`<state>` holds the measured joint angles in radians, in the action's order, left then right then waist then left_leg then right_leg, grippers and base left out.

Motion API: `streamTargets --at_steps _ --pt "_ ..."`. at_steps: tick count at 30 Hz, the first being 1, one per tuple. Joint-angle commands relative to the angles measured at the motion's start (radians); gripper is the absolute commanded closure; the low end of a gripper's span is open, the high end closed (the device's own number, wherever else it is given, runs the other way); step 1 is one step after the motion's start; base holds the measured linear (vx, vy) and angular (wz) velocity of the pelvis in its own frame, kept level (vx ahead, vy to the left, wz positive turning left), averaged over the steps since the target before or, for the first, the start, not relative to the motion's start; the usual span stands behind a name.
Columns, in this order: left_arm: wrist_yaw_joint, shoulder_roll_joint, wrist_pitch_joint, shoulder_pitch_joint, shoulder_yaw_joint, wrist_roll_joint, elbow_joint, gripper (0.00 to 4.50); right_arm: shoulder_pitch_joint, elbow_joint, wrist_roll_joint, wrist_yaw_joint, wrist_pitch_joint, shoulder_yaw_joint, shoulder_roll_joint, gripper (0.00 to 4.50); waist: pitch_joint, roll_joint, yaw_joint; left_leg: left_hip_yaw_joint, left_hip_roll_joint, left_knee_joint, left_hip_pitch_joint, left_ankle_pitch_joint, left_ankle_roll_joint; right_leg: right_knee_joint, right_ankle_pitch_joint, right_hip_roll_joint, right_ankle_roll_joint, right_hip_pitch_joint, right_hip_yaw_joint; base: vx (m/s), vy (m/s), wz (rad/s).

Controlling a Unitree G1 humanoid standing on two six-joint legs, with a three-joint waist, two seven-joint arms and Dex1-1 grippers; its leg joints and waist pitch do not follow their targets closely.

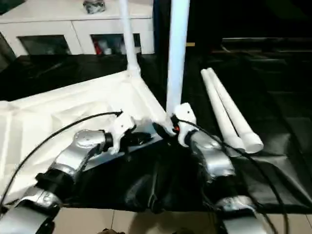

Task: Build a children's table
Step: Rotate leg to tighten

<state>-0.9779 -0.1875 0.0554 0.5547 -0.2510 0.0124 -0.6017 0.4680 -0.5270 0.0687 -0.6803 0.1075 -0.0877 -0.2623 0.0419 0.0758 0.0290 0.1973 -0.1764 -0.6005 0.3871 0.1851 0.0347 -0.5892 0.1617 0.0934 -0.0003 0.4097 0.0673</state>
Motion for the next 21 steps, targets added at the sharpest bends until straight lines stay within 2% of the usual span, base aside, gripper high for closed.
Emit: streamTargets --at_steps 1,3,5,6,7,8,10,13,15,16,21 --pt "-0.079 -0.004 -0.04 -0.003 -0.022 0.042 0.056 4.5 -0.024 0.068 0.035 -0.123 0.029 -0.038 -0.02 0.08 -0.067 -0.019 0.007 -0.02 -0.051 0.065 -0.015 0.188 -0.122 0.062 0.189 0.053 -0.251 -0.055 -0.037 0.0 0.0 0.0" --pt "-0.11 -0.024 -0.044 -0.009 -0.024 0.044 0.064 4.5 -0.05 0.128 0.069 -0.217 0.045 -0.057 -0.065 0.08 -0.065 -0.021 0.014 -0.019 -0.052 0.066 -0.014 0.195 -0.126 0.064 0.203 0.052 -0.248 -0.055 -0.036 0.0 0.0 0.0" --pt "-0.123 -0.031 -0.043 -0.011 -0.025 0.047 0.068 4.5 -0.057 0.143 0.076 -0.249 0.048 -0.066 -0.083 0.08 -0.063 -0.02 0.014 -0.02 -0.054 0.069 -0.016 0.22 -0.108 0.067 0.255 0.053 -0.243 -0.049 -0.036 0.0 0.0 0.0" --pt "-0.145 -0.043 -0.038 -0.016 -0.026 0.053 0.079 4.5 -0.068 0.163 0.085 -0.299 0.05 -0.078 -0.11 0.08 -0.061 -0.021 0.013 -0.02 -0.053 0.07 -0.017 0.233 -0.101 0.07 0.276 0.053 -0.239 -0.049 -0.036 0.0 0.0 0.0" --pt "-0.184 -0.066 -0.029 -0.027 -0.028 0.065 0.102 4.5 -0.085 0.193 0.099 -0.383 0.057 -0.097 -0.156 0.08 -0.06 -0.021 0.02 -0.02 -0.055 0.071 -0.023 0.257 -0.087 0.075 0.32 0.054 -0.225 -0.047 -0.038 0.0 0.0 0.0" --pt "-0.203 -0.077 -0.023 -0.033 -0.029 0.072 0.114 4.5 -0.091 0.204 0.104 -0.42 0.058 -0.104 -0.177 0.08 -0.057 -0.022 0.021 -0.02 -0.057 0.074 -0.022 0.27 -0.084 0.076 0.341 0.054 -0.219 -0.047 -0.04 0.0 0.0 0.0" --pt "-0.231 -0.094 -0.016 -0.042 -0.029 0.08 0.133 4.5 -0.098 0.222 0.118 -0.475 0.078 -0.11 -0.206 0.08 -0.058 -0.024 0.024 -0.022 -0.057 0.075 -0.02 0.271 -0.079 0.076 0.354 0.055 -0.211 -0.047 -0.04 0.0 0.0 0.0" --pt "-0.262 -0.113 -0.01 -0.053 -0.033 0.088 0.151 4.5 -0.1 0.24 0.133 -0.522 0.114 -0.114 -0.228 0.4 -0.057 -0.024 0.028 -0.022 -0.056 0.075 -0.02 0.265 -0.075 0.076 0.355 0.055 -0.211 -0.045 -0.04 0.0 0.0 0.0" --pt "-0.275 -0.121 -0.003 -0.059 -0.035 0.095 0.161 4.5 -0.101 0.249 0.136 -0.545 0.126 -0.123 -0.24 0.43 -0.058 -0.025 0.029 -0.023 -0.057 0.076 -0.018 0.258 -0.074 0.074 0.35 0.055 -0.212 -0.045 -0.04 0.0 0.0 0.0" --pt "-0.28 -0.123 -0.001 -0.062 -0.035 0.097 0.166 4.5 -0.102 0.252 0.136 -0.555 0.131 -0.128 -0.245 0.65 -0.059 -0.025 0.03 -0.022 -0.057 0.075 -0.02 0.252 -0.074 0.073 0.342 0.055 -0.214 -0.044 -0.041 0.0 0.0 0.0" --pt "-0.303 -0.135 0.01 -0.073 -0.038 0.105 0.185 4.5 -0.104 0.264 0.14 -0.585 0.148 -0.145 -0.262 1.01 -0.061 -0.026 0.032 -0.022 -0.055 0.072 -0.017 0.23 -0.077 0.071 0.314 0.055 -0.219 -0.046 -0.04 0.0 0.0 0.0"
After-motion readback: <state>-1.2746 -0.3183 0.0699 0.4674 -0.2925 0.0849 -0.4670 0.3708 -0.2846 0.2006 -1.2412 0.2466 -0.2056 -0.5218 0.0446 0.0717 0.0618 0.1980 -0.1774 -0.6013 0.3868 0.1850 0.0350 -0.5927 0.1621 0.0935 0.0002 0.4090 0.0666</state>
